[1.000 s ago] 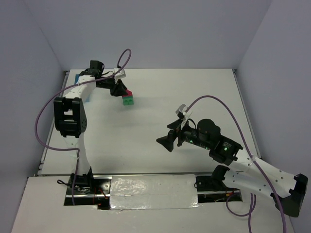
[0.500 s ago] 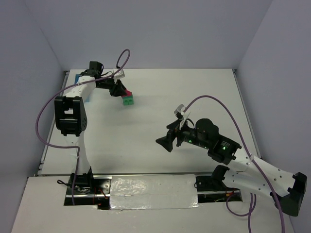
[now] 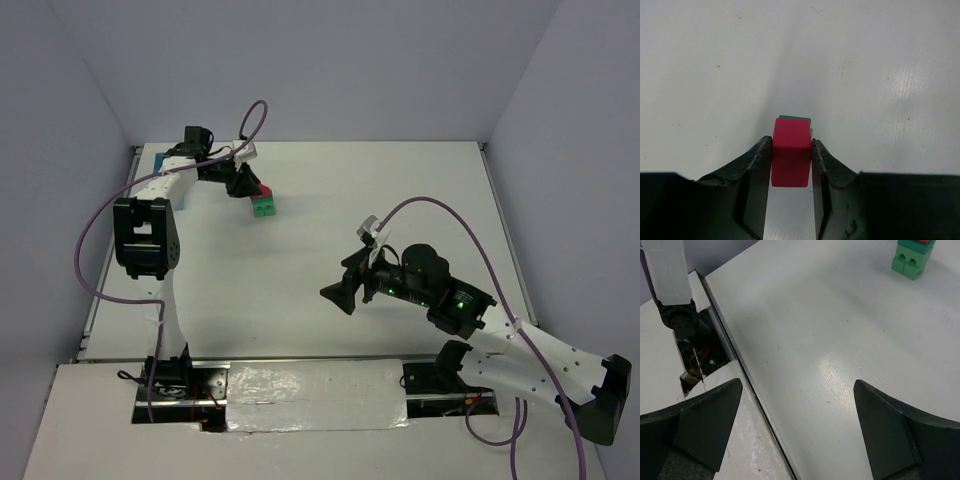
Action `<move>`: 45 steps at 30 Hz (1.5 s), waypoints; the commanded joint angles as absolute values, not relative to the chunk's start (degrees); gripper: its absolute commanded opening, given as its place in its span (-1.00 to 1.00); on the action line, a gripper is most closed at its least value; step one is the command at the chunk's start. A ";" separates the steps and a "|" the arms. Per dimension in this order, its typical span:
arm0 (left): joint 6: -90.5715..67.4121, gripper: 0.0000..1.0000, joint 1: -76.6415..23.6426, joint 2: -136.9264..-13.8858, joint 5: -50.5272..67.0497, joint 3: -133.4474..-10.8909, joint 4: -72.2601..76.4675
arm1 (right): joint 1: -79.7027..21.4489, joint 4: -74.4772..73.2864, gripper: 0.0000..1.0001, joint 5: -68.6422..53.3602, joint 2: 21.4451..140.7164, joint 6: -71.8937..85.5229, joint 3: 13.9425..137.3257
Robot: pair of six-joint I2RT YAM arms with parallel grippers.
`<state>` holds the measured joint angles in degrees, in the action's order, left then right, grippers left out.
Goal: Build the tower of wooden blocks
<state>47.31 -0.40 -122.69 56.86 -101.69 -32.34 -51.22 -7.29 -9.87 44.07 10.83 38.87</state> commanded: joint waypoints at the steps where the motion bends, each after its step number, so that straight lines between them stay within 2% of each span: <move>1: 46.93 -0.22 -0.26 -123.22 59.06 -103.62 -31.29 | -51.06 -5.01 0.99 -10.55 44.30 10.46 38.76; 18: 44.83 -0.05 -0.79 -124.36 58.27 -103.97 -30.50 | -50.98 -5.10 0.99 -12.22 44.91 10.28 38.76; 19: 44.91 0.17 -0.88 -124.37 58.27 -103.97 -30.76 | -50.98 -5.10 0.99 -12.39 45.17 10.28 38.85; 20: 44.83 0.84 -0.97 -124.37 58.10 -103.97 -30.67 | -51.06 -5.10 0.99 -12.39 45.18 10.28 38.85; 21: 44.56 0.99 -1.05 -124.28 58.01 -103.80 -30.33 | -51.06 -5.10 0.99 -12.39 45.26 10.28 38.85; 33: 43.16 0.99 -1.14 -122.18 57.05 -103.80 -29.27 | -50.98 -5.10 0.99 -12.57 45.53 10.20 38.85; 41: 36.57 0.99 -2.11 -116.90 47.48 -102.48 -25.93 | -50.98 -5.27 0.99 -12.22 45.53 10.02 38.85; 44: 32.44 0.99 -3.25 -111.90 43.35 -101.52 -23.74 | -51.06 -5.36 0.99 -11.87 45.35 10.02 38.94; 45: 29.91 0.99 -3.69 -108.67 38.72 -101.34 -23.03 | -51.06 -5.36 0.99 -11.69 45.18 9.93 38.94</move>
<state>35.48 -2.15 -117.82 45.15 -101.10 -27.27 -51.22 -7.29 -11.84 45.54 10.61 38.87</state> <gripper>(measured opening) 0.995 0.997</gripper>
